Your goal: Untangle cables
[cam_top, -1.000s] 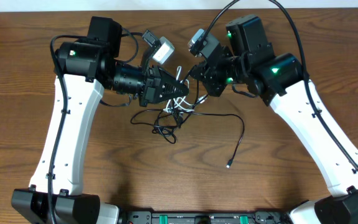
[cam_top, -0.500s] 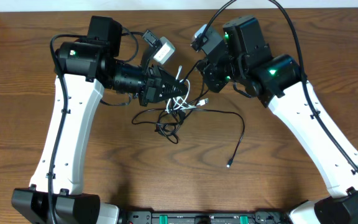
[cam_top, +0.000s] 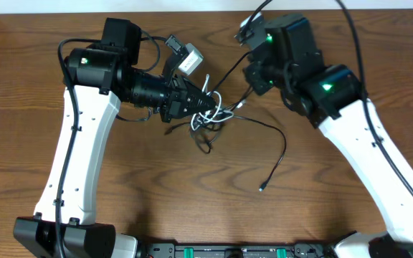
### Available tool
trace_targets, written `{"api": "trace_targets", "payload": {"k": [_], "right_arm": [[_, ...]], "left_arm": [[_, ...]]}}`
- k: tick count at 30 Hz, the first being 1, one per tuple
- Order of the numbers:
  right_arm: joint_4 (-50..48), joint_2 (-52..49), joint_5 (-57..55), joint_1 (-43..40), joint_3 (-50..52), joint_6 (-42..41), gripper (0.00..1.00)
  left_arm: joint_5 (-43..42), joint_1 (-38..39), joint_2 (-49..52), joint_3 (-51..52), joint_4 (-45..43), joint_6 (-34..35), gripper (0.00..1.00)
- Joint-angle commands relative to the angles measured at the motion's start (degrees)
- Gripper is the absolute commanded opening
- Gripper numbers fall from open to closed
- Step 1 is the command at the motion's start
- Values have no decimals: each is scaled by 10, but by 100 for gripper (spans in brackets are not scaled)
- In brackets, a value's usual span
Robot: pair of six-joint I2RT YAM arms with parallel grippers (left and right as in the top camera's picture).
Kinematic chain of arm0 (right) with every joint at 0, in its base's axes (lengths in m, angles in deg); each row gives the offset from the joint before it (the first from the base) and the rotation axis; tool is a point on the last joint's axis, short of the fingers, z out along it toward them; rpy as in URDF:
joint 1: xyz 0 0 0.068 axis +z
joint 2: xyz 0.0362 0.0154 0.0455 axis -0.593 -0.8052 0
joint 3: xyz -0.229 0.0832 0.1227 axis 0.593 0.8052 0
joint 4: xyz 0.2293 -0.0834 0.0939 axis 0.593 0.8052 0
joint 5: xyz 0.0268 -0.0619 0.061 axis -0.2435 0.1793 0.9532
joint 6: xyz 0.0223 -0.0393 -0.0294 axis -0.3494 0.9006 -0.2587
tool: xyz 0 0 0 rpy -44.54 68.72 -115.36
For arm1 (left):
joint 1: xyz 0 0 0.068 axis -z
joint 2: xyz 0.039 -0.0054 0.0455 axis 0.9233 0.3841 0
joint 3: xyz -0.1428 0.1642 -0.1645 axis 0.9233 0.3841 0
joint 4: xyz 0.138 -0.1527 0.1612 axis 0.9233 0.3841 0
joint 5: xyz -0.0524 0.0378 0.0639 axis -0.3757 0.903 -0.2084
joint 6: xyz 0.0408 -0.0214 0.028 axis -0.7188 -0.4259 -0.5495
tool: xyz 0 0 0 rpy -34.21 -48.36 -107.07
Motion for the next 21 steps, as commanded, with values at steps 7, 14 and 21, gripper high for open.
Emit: {"api": "trace_targets", "payload": {"k": [7, 14, 21], "right_arm": [[25, 38, -229, -7, -22, -9, 1], [36, 42, -258, -19, -22, -11, 1], [38, 66, -257, -62, -22, -18, 1]], "left_arm": [[38, 1, -15, -13, 4, -10, 8], [71, 0, -15, -13, -8, 5, 8], [96, -25, -15, -13, -23, 25, 8]]}}
